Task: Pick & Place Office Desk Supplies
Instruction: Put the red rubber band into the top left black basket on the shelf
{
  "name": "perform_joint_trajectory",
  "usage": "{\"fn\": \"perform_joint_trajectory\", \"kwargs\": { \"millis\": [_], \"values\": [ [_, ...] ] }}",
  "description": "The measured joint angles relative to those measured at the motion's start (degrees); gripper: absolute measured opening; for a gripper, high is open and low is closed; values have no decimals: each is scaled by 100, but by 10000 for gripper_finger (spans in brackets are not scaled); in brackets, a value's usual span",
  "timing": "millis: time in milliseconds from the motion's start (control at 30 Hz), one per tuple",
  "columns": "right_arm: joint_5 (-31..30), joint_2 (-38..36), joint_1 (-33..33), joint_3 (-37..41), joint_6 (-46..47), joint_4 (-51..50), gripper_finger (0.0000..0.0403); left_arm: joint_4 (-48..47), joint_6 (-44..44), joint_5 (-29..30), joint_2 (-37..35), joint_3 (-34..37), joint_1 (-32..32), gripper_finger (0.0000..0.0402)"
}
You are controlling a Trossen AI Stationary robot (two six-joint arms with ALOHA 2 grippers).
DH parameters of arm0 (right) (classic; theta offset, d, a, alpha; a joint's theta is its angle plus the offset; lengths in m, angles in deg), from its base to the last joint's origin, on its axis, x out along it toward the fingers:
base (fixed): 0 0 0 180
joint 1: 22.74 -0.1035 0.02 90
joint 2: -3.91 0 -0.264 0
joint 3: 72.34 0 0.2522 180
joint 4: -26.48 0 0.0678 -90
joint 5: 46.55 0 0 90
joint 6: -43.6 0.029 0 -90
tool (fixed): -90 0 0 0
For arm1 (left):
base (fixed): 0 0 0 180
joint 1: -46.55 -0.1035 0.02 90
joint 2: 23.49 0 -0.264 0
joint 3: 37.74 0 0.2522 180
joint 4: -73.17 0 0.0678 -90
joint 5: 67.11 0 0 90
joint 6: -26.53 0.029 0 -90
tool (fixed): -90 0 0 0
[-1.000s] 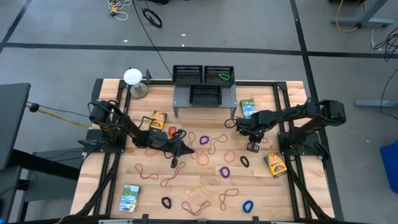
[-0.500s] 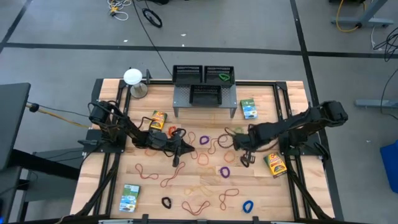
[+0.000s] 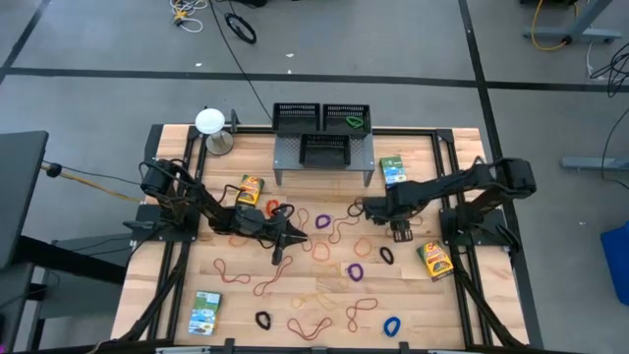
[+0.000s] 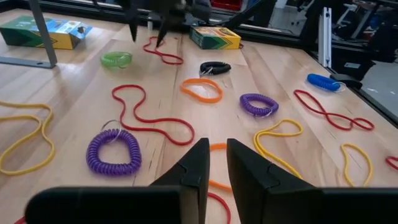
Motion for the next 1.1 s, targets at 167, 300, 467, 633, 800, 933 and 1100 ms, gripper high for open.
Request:
{"fn": "perform_joint_trajectory", "kwargs": {
  "millis": [167,300,467,633,800,933,1100],
  "values": [
    [-26,503,-188,-26,-441,-13,176,-62,41,-77,0,0,-1,65],
    [-67,583,-292,-24,-581,-24,156,-74,120,-90,0,0,0,65],
    [0,587,-313,-20,-589,-12,97,-74,133,-81,0,0,-11,64],
    [19,577,-321,-44,-507,37,15,-71,89,-81,-1,0,-11,63],
    [30,405,-465,-309,-6,270,11,-70,-63,72,0,0,-13,63],
    [180,61,-714,-402,623,381,4,-63,-123,215,-1,-1,-11,63],
    [108,-256,-1148,-420,1549,1271,3,-65,-245,220,0,-50,-9,63]
  ]
}}
